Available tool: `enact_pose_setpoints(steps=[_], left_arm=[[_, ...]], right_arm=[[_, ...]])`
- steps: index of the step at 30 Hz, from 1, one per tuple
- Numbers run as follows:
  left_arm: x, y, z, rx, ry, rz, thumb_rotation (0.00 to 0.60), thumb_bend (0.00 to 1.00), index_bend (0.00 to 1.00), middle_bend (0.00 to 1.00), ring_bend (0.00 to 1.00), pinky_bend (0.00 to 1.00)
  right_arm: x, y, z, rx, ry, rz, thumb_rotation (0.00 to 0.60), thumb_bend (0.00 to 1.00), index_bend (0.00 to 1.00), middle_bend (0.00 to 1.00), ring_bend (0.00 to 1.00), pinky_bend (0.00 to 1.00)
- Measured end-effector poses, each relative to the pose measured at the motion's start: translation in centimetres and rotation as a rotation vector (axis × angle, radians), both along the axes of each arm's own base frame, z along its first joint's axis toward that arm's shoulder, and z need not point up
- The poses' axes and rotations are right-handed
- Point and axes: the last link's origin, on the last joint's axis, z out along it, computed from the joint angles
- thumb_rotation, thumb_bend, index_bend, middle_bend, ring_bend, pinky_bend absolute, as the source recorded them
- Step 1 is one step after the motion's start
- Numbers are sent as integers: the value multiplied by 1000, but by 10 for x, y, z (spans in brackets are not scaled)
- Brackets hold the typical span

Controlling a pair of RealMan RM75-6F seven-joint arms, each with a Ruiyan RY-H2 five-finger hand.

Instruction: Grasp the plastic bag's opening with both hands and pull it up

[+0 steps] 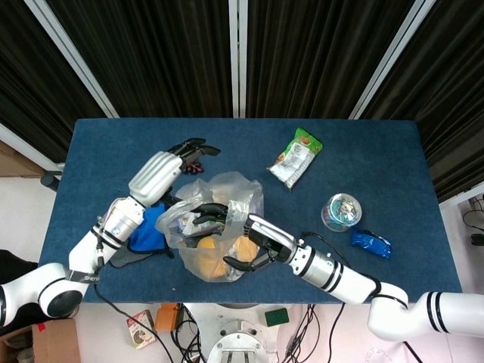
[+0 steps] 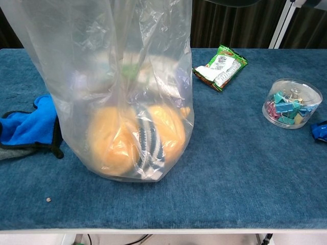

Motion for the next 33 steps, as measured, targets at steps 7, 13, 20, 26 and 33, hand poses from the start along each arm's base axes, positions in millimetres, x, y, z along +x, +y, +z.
enact_pose_setpoints(steps=[7,13,20,26,33], left_arm=[[6,4,-4,-55,-10,9,423,0,194,232,99,202],[11,6,-6,-69,-22,9,413,0,193,232,99,202],[17,4,-7,-125,-60,18,362,0,191,232,99,202],[18,9,-3,-89,-94,31,393,0,192,248,106,202],[18,12,-1,-72,-128,50,423,53,195,254,114,202]], right_arm=[[0,0,1,-3,-1,0,600,414,79,139,0,27],[1,-1,1,1,1,1,600,413,79,139,0,27],[1,-1,1,2,1,3,600,413,79,140,0,28],[1,-1,1,0,1,4,599,413,79,139,0,28],[2,0,2,-2,-2,8,600,413,79,141,0,28]])
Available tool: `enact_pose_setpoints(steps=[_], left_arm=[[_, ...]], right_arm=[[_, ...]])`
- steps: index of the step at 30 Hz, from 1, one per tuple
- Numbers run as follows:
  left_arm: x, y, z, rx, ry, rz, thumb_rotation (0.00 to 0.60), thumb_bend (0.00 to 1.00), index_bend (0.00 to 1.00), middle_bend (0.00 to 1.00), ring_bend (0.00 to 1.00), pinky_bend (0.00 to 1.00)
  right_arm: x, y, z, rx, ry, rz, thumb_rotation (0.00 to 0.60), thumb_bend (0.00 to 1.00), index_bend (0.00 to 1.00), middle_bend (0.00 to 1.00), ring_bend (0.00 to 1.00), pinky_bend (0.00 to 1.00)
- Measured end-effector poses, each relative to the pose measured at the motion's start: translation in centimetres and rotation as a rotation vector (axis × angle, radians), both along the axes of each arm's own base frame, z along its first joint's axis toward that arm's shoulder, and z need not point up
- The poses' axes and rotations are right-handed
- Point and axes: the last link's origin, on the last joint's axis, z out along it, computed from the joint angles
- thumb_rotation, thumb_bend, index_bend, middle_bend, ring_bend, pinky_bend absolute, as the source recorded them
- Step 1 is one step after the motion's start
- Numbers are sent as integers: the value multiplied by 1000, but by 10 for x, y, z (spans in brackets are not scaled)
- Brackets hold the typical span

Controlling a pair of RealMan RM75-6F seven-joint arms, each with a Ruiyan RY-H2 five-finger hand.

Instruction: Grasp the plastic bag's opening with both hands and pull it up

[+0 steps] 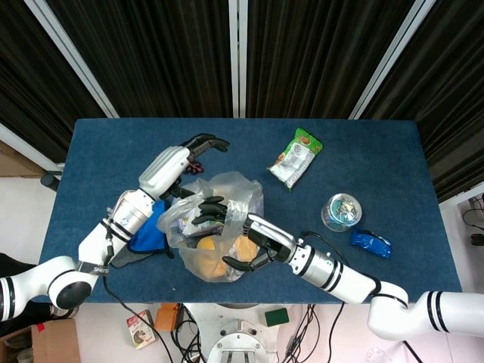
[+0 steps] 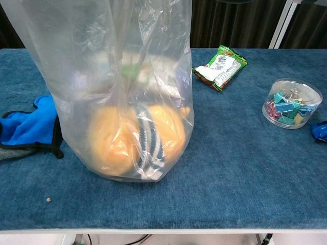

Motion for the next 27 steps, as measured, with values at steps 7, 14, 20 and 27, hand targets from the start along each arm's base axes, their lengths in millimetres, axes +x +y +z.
enact_pose_setpoints(steps=[7,14,20,27], left_arm=[[3,-2,-2,10,-41,8,426,104,205,270,129,199],[7,-1,-1,36,-92,18,463,155,213,280,132,200],[11,-5,4,56,-133,10,468,149,213,281,131,200],[13,-7,9,63,-148,8,466,148,213,281,132,200]], right_arm=[[0,0,1,-3,-4,-2,600,413,79,141,0,28],[0,0,2,-10,-5,-5,599,413,79,142,0,28],[1,-4,3,-22,-8,-14,599,415,79,144,0,28],[2,-7,1,-36,-1,-21,600,416,79,147,0,28]])
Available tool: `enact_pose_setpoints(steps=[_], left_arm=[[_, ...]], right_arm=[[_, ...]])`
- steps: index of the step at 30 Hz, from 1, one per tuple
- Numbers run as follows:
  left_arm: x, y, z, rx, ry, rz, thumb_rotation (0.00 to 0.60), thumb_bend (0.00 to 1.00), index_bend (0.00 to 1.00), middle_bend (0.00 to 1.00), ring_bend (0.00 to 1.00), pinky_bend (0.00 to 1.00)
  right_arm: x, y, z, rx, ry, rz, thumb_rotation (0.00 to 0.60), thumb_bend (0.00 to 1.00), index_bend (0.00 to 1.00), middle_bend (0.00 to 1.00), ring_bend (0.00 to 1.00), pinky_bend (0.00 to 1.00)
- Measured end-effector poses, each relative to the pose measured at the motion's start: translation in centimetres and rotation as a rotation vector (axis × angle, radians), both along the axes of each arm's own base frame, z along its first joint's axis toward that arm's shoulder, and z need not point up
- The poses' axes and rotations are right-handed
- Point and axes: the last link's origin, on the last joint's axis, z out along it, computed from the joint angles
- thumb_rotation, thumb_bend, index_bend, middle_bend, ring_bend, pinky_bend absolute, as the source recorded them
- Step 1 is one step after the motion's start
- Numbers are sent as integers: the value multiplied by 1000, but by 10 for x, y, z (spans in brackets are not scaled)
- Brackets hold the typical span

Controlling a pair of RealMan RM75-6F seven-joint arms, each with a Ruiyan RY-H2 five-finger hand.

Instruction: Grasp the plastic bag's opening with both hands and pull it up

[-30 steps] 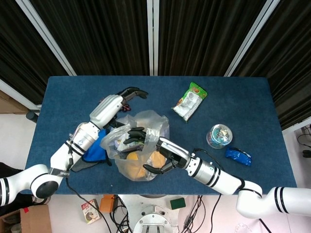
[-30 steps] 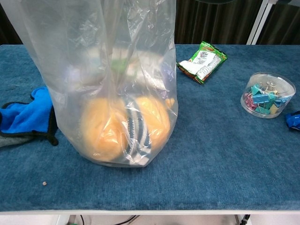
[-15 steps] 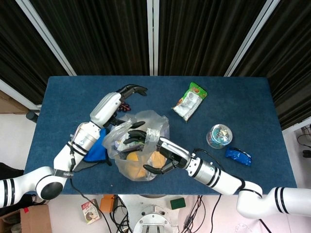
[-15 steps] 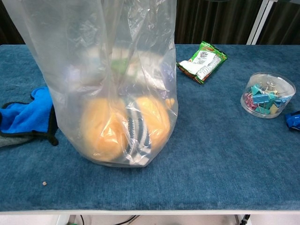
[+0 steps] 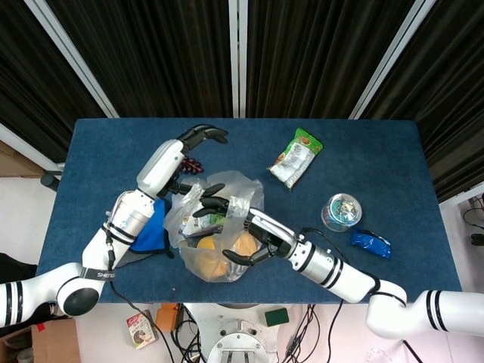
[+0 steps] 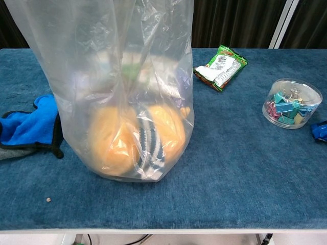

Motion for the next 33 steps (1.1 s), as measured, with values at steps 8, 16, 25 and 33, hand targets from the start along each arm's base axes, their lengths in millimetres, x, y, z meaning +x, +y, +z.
enact_pose_setpoints(steps=[8,16,25,33], left_arm=[[0,-3,6,10,-1,-1,465,149,213,281,132,200],[2,-5,10,16,16,-8,449,151,213,281,132,200],[7,-6,18,40,61,-15,440,149,211,281,131,199],[10,-10,21,47,95,-9,434,149,206,281,132,199]], right_arm=[[-4,-5,-4,-26,9,-24,600,416,80,155,0,29],[-1,-8,-13,-14,30,-27,600,416,79,152,0,28],[7,-10,-20,-11,39,-13,599,416,79,149,0,28],[9,-13,-21,-43,43,-15,600,416,79,148,0,14]])
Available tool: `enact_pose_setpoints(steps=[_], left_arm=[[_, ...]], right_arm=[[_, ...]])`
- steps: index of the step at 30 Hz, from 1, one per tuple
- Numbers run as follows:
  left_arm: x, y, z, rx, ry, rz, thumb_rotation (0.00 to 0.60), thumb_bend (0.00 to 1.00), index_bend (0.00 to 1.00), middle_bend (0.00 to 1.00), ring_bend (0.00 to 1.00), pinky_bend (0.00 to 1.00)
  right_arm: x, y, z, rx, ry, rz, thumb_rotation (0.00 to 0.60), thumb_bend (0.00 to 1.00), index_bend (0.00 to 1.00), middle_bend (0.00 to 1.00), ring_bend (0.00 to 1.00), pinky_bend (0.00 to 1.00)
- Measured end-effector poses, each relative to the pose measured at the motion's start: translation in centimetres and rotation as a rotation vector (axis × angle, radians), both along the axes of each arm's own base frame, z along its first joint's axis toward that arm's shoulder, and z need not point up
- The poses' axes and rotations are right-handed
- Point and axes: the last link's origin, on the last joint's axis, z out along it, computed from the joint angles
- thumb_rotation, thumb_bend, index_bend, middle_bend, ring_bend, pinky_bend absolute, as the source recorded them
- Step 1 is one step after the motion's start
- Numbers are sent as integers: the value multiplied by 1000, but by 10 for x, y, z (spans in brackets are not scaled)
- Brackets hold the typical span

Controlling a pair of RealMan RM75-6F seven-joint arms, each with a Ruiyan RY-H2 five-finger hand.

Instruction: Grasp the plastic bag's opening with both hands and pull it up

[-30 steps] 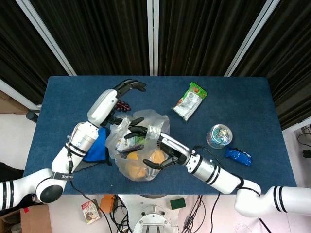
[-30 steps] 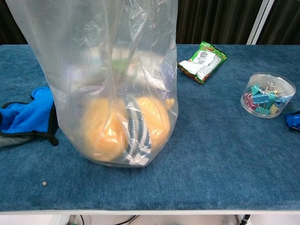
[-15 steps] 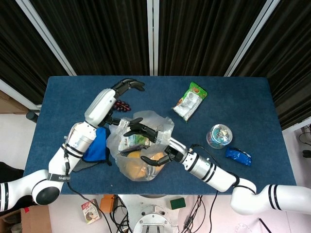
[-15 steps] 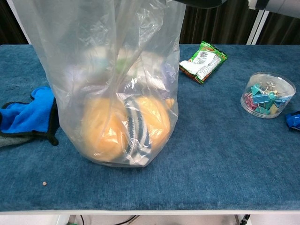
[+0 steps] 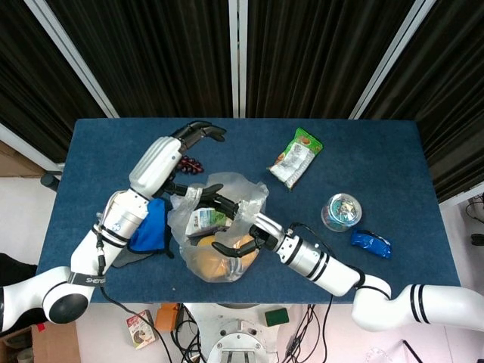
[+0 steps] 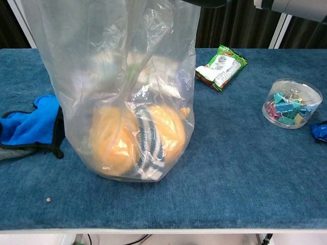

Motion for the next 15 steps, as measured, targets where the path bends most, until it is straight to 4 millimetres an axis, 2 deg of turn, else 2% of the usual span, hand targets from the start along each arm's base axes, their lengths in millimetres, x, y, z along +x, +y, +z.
enact_pose_setpoints(steps=[15], left_arm=[[10,-3,-5,1,27,-16,431,150,205,281,132,200]], right_arm=[[11,2,-9,8,23,26,599,416,99,147,0,14]])
